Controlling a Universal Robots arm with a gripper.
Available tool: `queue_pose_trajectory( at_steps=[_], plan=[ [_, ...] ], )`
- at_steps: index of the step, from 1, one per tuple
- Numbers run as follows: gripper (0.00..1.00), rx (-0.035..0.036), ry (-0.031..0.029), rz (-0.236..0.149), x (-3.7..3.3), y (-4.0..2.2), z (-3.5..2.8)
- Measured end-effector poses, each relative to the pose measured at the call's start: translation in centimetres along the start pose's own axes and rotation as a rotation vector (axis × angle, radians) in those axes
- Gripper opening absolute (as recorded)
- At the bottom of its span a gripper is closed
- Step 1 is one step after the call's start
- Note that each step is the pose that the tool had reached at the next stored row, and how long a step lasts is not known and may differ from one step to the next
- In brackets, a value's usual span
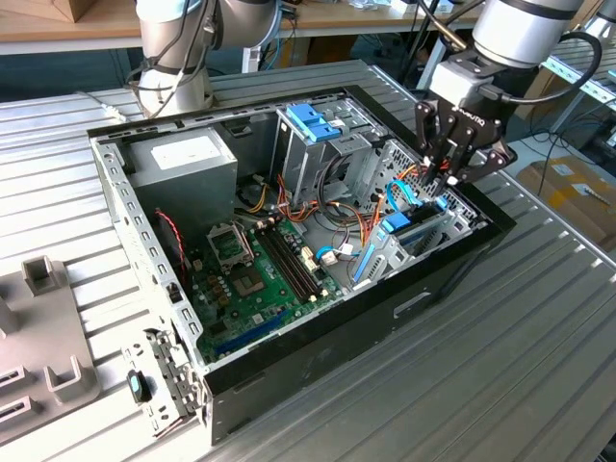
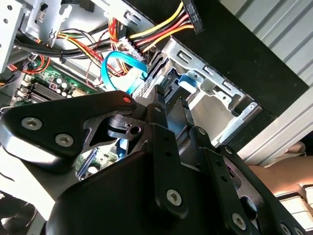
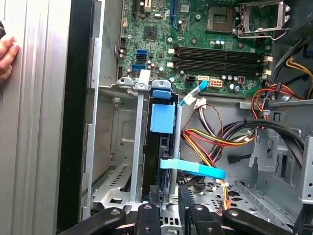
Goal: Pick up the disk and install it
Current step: 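Insert the second disk wire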
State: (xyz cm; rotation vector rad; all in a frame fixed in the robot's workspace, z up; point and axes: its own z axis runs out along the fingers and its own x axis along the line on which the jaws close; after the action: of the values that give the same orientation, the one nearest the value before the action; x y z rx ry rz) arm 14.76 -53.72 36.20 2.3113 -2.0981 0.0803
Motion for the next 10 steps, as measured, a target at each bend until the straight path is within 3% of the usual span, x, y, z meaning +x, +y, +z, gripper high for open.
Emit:
queue_pose_trajectory(
  at_steps=[10],
  plan=[
    [0.29, 0.0013, -0.0004, -0.026, -0.46, -1.95, 0.01]
  ],
)
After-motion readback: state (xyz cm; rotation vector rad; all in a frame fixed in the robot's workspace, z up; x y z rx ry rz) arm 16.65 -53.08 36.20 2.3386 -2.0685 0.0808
